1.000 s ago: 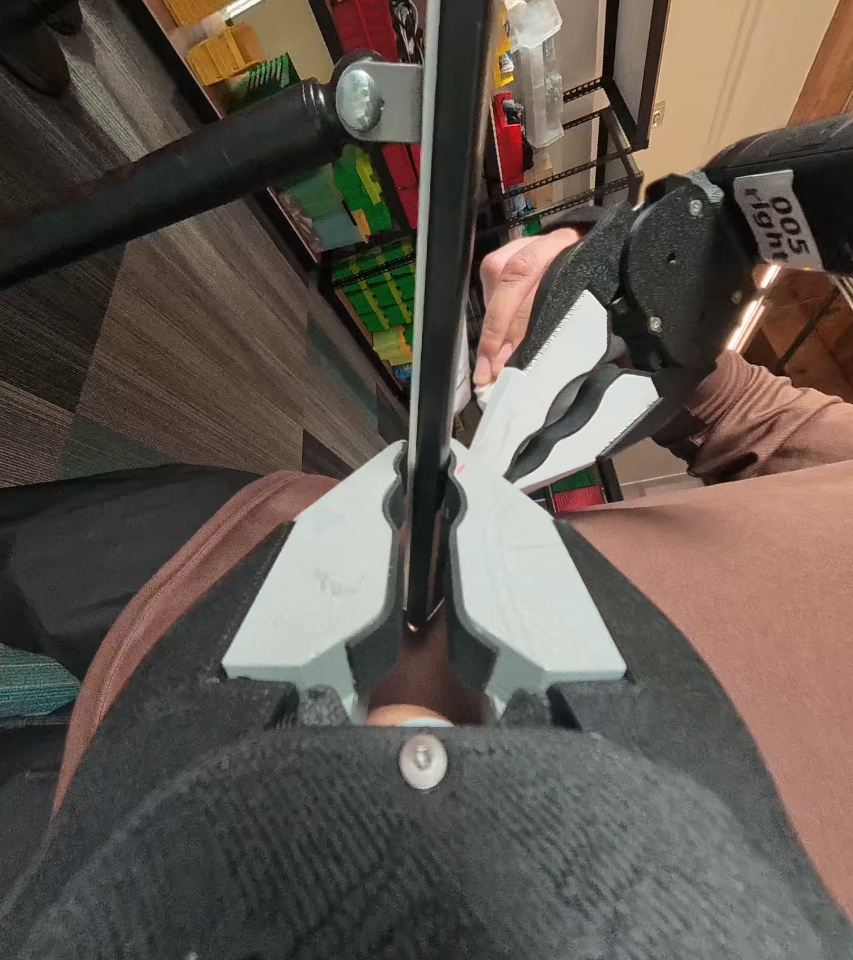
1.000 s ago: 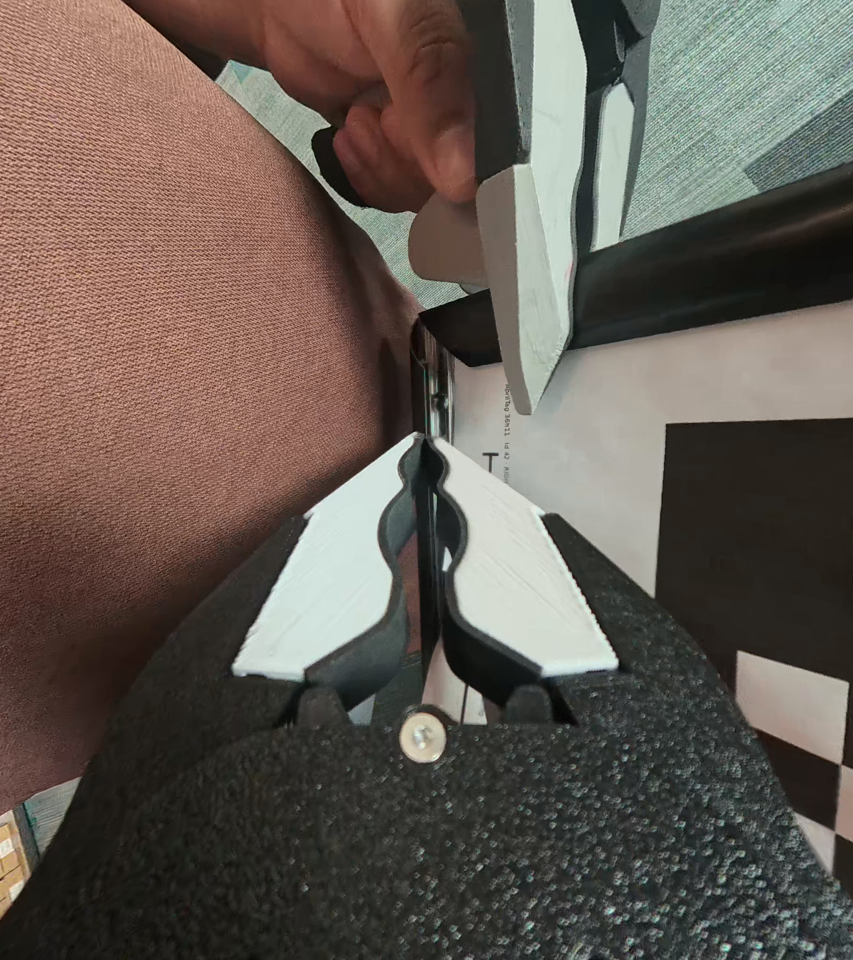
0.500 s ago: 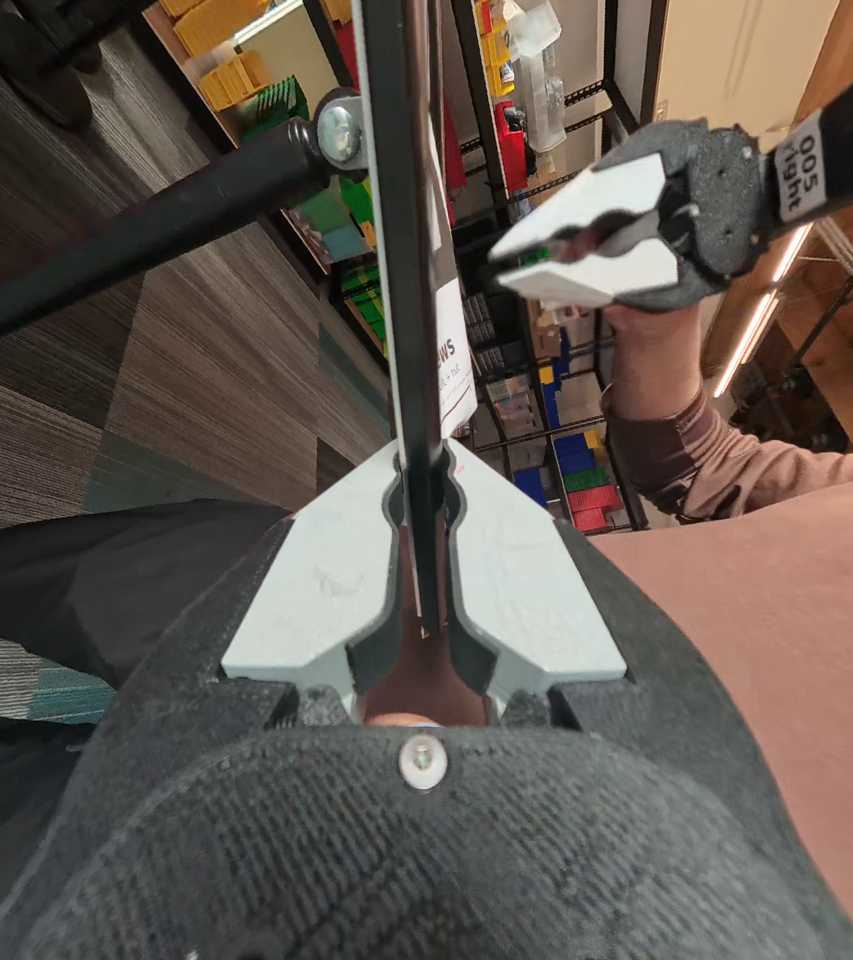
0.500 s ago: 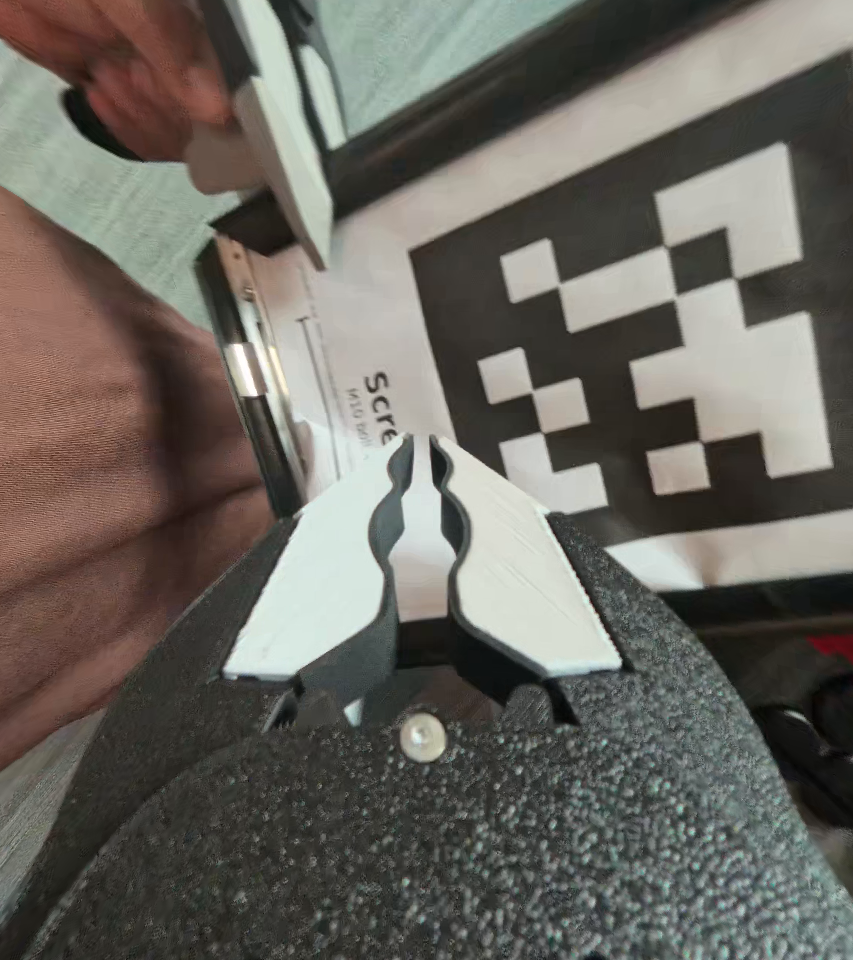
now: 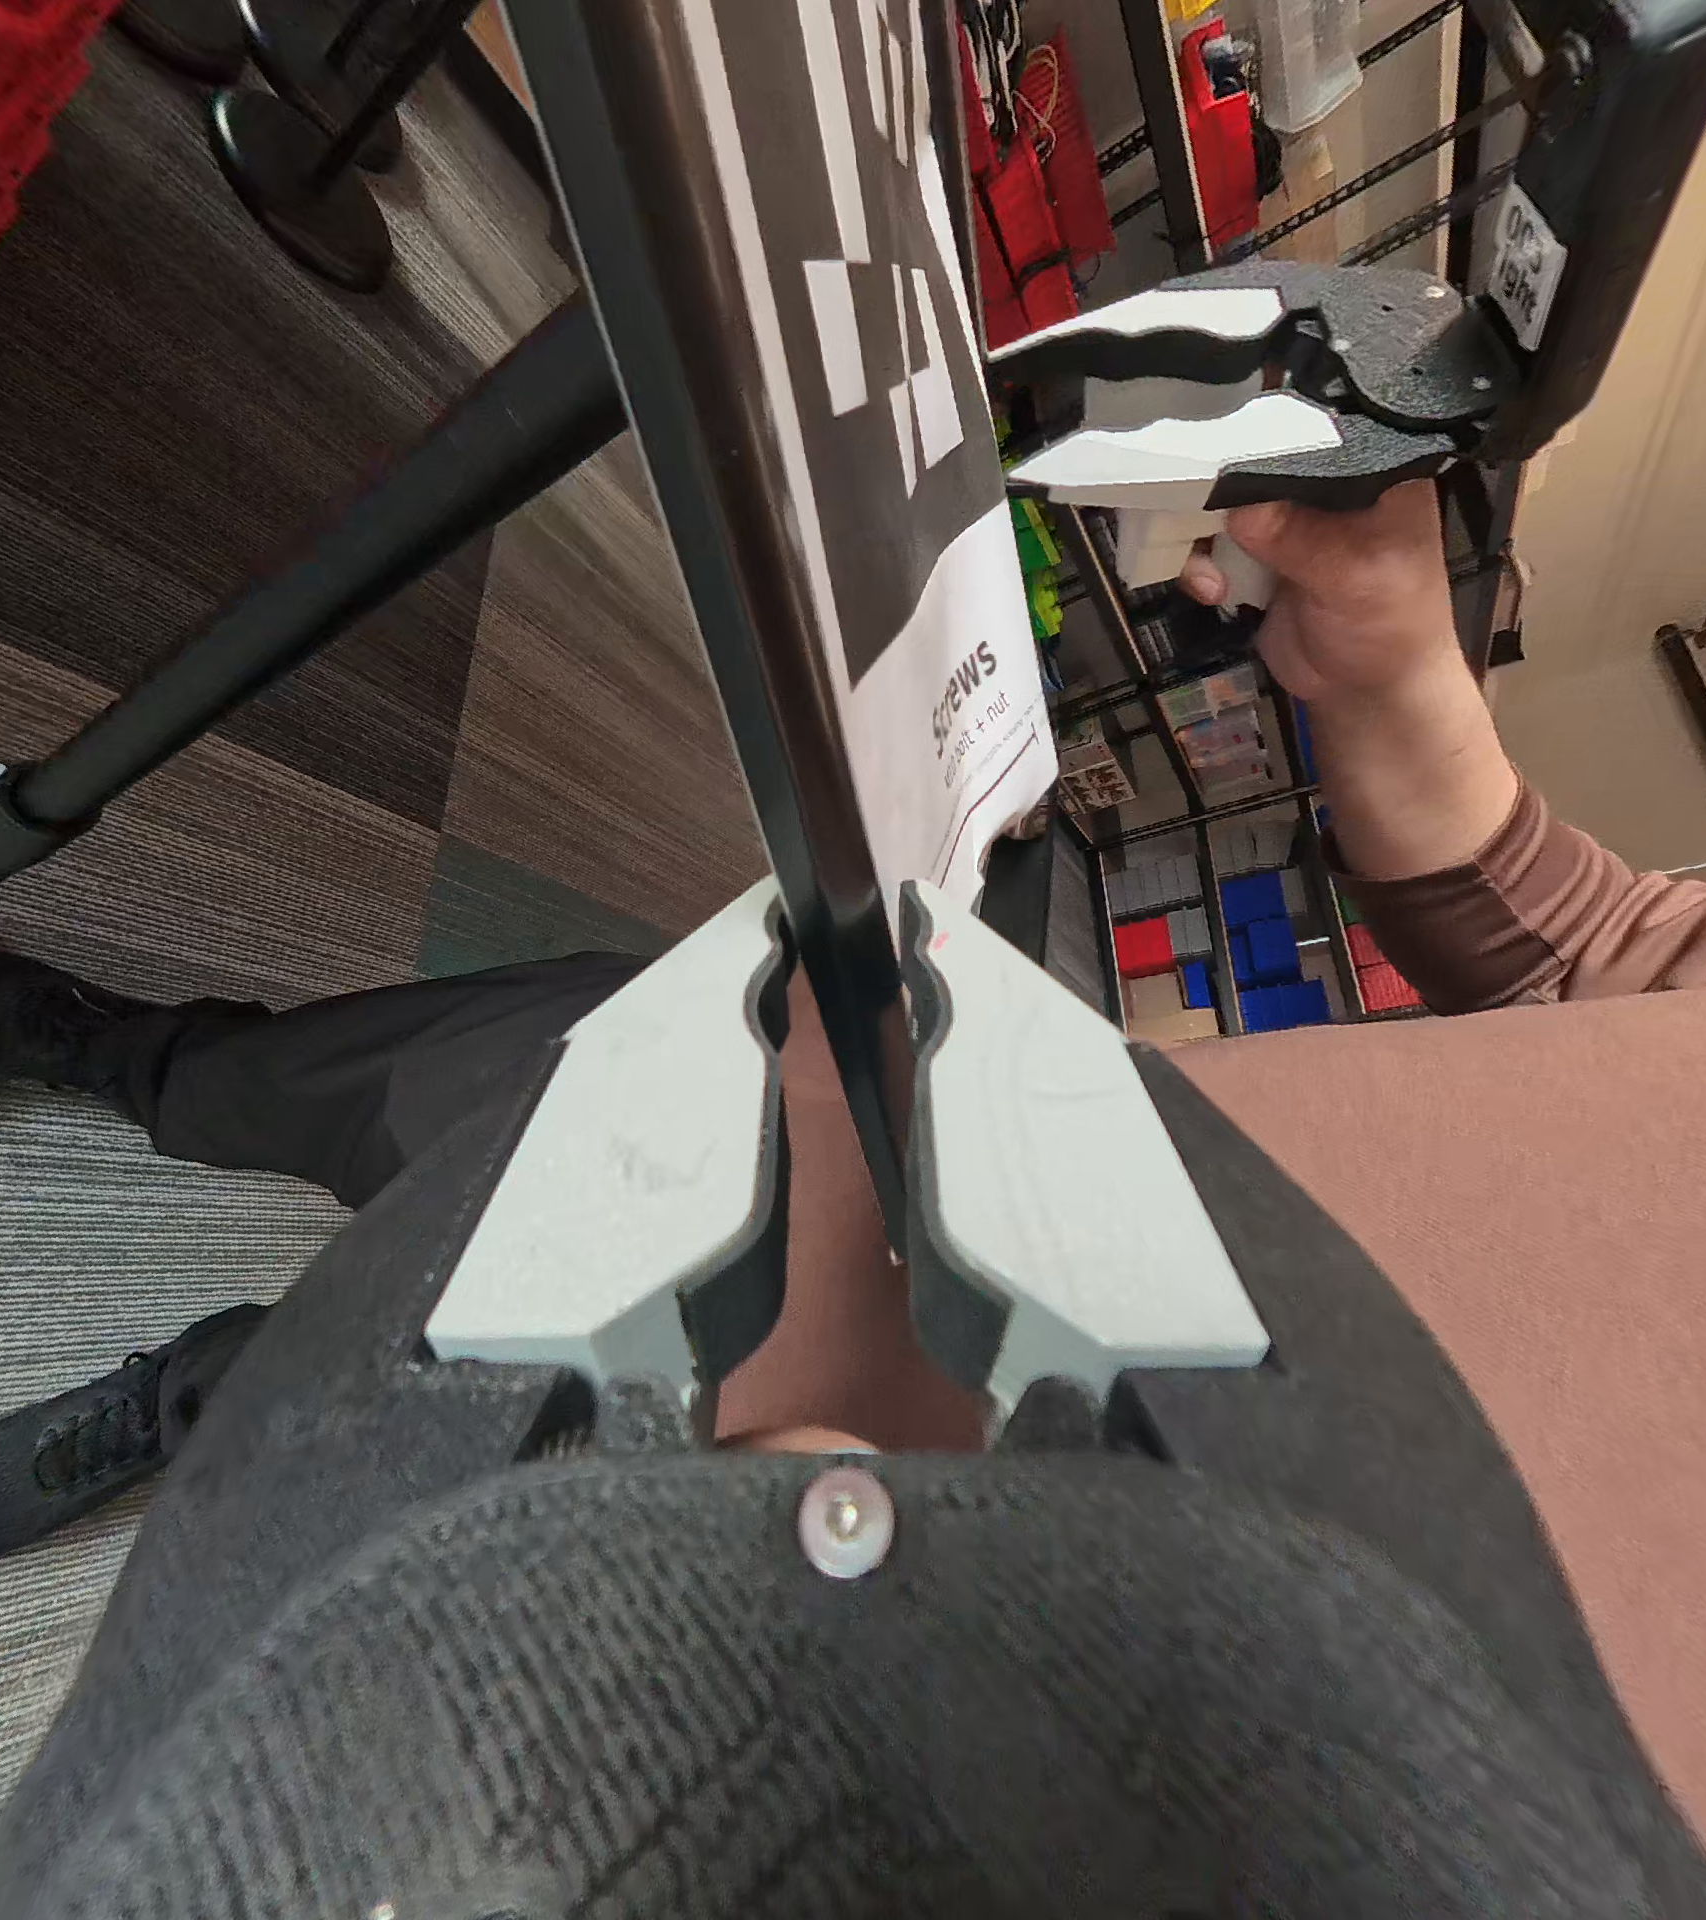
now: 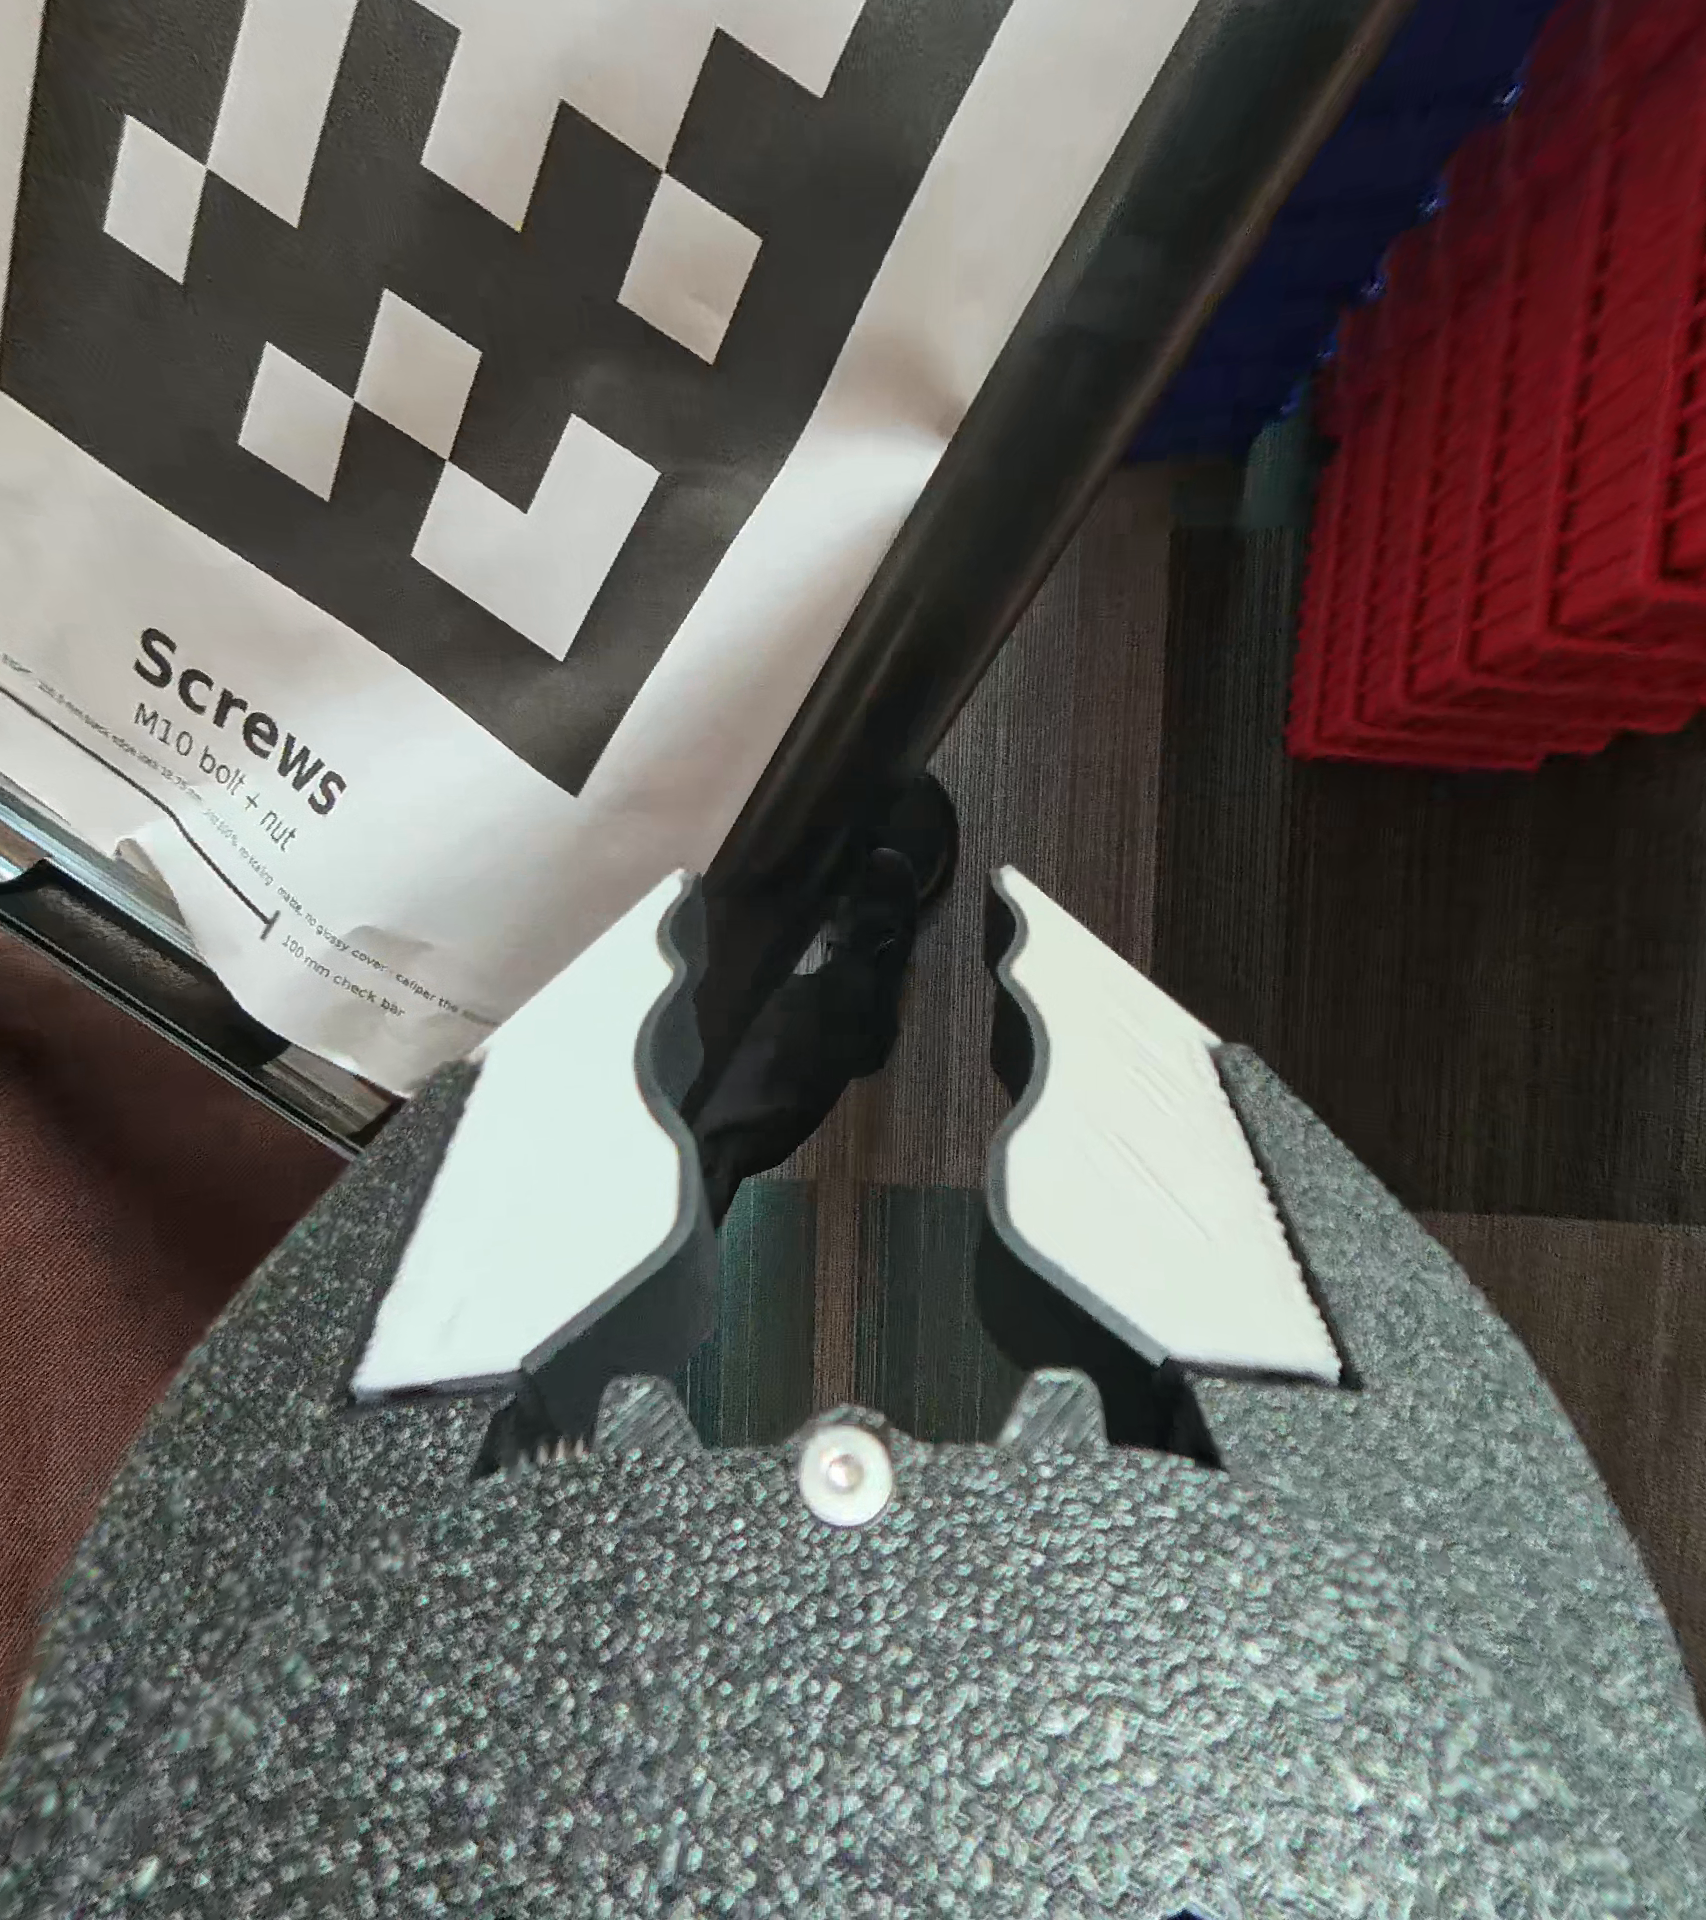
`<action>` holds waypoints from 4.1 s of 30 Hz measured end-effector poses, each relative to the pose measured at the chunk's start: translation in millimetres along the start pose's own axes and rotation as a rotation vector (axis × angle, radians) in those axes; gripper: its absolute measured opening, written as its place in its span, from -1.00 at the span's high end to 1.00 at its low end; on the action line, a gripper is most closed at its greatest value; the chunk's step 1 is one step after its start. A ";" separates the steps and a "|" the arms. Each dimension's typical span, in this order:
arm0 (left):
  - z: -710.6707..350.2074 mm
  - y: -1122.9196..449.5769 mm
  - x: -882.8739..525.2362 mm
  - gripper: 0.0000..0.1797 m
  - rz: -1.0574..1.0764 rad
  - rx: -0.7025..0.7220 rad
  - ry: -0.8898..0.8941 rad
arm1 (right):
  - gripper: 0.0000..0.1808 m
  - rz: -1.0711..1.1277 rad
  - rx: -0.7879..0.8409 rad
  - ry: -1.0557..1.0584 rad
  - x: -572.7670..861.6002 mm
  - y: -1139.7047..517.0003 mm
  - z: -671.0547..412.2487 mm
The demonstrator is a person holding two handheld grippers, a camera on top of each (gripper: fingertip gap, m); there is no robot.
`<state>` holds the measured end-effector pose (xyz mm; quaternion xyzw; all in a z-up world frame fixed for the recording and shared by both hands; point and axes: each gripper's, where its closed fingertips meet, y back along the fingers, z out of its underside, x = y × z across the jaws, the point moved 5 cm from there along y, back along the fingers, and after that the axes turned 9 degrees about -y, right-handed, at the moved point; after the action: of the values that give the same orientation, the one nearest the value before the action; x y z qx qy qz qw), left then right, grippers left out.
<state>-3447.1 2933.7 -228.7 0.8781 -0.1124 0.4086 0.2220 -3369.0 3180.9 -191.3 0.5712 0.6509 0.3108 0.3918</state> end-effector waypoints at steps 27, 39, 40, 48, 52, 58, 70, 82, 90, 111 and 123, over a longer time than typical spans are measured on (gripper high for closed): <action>-151.8 13.3 -59.7 0.36 -0.177 0.122 -0.123 | 0.52 0.288 0.319 0.763 -63.2 -21.5 -191.2; -174.1 -9.1 -64.0 0.78 0.130 0.156 -0.056 | 0.76 0.107 -0.086 1.175 -67.0 -80.5 -226.8; -175.2 -9.5 -64.6 0.78 0.142 0.162 -0.051 | 0.76 0.091 -0.105 1.174 -65.9 -80.2 -227.9; -190.9 -11.5 -79.4 0.75 0.159 0.131 -0.042 | 0.61 0.053 -0.192 1.138 -55.3 -92.4 -233.9; -190.0 -8.4 -70.6 0.84 0.208 0.158 -0.067 | 0.52 0.042 -0.144 1.102 -56.8 -80.2 -241.5; -188.8 -8.0 -68.6 0.80 0.168 0.132 -0.114 | 0.67 0.064 -0.102 1.123 -55.0 -76.0 -240.5; -215.5 -4.0 -82.2 0.73 0.198 0.184 -0.116 | 0.78 0.028 -0.025 1.109 -55.4 -79.9 -233.8; -212.3 -5.3 -79.3 0.80 0.115 0.186 -0.052 | 0.85 0.267 0.115 1.289 -63.6 -83.0 -224.7; -212.1 6.0 -78.5 0.87 0.062 0.276 -0.018 | 0.95 0.412 0.342 1.396 -73.1 -82.1 -222.3; -197.3 29.5 -69.4 0.29 -0.266 0.233 -0.100 | 0.62 0.065 0.380 0.421 9.0 3.3 -218.7; -101.1 29.8 -36.5 0.20 -0.182 0.170 -0.086 | 0.49 -0.078 0.432 0.149 6.8 14.4 -169.0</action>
<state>-3549.3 2956.9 -190.4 0.9171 -0.0065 0.3567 0.1781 -3508.3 3197.1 -95.6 0.5917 0.7510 0.1903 0.2229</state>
